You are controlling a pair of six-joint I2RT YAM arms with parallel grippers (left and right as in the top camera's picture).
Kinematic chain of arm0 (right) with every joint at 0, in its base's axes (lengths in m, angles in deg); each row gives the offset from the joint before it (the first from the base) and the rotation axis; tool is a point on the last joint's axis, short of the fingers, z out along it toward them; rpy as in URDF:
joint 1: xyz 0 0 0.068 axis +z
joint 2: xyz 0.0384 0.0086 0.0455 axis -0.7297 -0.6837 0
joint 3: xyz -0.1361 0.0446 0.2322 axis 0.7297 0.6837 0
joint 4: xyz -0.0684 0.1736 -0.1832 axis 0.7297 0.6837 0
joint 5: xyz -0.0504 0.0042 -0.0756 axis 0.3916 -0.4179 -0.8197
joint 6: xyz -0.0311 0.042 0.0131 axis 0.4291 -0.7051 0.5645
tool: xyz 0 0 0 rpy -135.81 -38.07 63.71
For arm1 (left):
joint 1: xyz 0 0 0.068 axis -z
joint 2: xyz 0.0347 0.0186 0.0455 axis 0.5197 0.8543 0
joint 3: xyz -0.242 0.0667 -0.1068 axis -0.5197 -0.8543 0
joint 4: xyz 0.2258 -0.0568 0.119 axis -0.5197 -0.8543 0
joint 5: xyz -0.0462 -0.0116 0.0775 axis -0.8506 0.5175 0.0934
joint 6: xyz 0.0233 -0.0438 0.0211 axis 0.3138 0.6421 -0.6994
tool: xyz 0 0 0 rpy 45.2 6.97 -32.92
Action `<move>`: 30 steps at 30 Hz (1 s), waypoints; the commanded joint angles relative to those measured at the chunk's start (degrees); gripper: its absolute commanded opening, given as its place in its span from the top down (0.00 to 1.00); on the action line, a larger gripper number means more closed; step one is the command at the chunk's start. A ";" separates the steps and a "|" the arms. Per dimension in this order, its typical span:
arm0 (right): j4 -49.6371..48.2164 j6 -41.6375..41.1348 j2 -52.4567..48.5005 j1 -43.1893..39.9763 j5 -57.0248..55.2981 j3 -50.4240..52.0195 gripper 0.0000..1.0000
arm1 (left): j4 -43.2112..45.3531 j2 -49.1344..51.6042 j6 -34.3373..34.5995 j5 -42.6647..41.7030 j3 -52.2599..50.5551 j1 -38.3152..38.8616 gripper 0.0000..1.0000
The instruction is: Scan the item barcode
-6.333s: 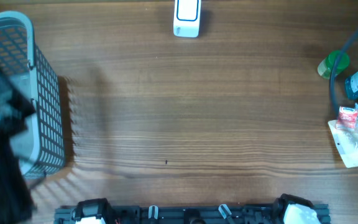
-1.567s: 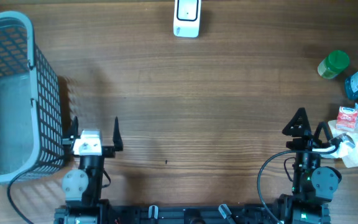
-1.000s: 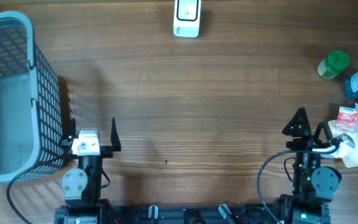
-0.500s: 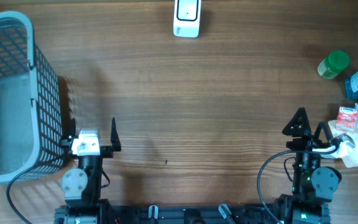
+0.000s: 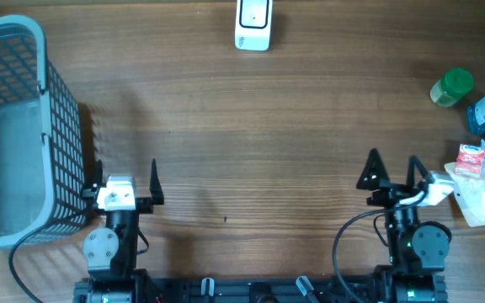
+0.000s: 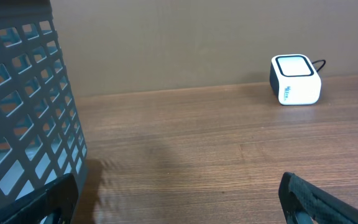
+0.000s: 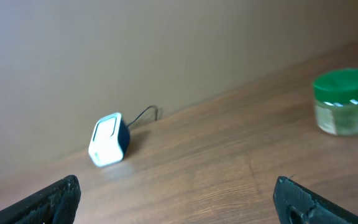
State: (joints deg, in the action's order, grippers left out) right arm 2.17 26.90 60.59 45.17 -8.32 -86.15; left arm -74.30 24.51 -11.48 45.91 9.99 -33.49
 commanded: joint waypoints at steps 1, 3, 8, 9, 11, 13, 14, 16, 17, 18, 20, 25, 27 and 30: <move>0.00 6.47 0.85 0.37 2.10 0.26 0.00 | -0.07 -0.15 -0.68 0.37 -0.20 -0.24 0.00; 0.00 6.47 0.85 0.17 2.10 0.26 0.00 | -0.07 -0.15 -0.68 0.37 -0.20 -0.24 0.00; -0.09 6.47 0.79 -0.20 2.10 0.24 0.00 | -0.07 -0.15 -0.68 0.37 -0.20 -0.24 0.00; -0.09 6.47 0.72 -0.24 2.08 0.24 0.00 | -0.07 -0.15 -0.68 0.37 -0.20 -0.24 0.00; -0.09 6.45 0.55 -0.24 2.08 0.24 0.00 | -0.07 -0.15 -0.68 0.37 -0.20 -0.24 0.00; -0.09 6.47 0.46 -0.24 2.08 0.24 0.00 | -0.07 -0.15 -0.68 0.37 -0.20 -0.24 0.00; -0.09 6.45 0.46 -0.24 2.08 0.24 0.00 | -0.07 -0.15 -0.68 0.37 -0.20 -0.24 0.00; -0.09 6.47 0.46 -0.24 2.08 0.24 0.00 | -0.07 -0.15 -0.68 0.37 -0.20 -0.24 0.00; -0.09 6.47 0.46 -0.24 2.08 0.24 0.00 | -0.07 -0.15 -0.68 0.37 -0.20 -0.24 0.00; -0.09 6.47 0.46 -0.24 2.08 0.24 0.00 | -0.07 -0.15 -0.68 0.37 -0.20 -0.24 0.00; -0.09 6.47 0.46 -0.24 2.08 0.24 0.00 | -0.07 -0.15 -0.68 0.37 -0.20 -0.24 0.00; -0.09 6.45 0.46 -0.24 2.08 0.24 0.00 | -0.07 -0.15 -0.68 0.37 -0.20 -0.24 0.00; -0.09 6.47 0.46 -0.24 2.08 0.24 0.00 | -0.07 -0.15 -0.68 0.37 -0.20 -0.24 0.00; -0.09 6.45 0.46 -0.24 2.08 0.24 0.00 | -0.07 -0.15 -0.68 0.37 -0.20 -0.24 0.00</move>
State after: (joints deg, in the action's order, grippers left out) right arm 2.17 32.26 60.67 45.21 -7.16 -86.15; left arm -74.30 24.51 -11.48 45.93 9.99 -33.49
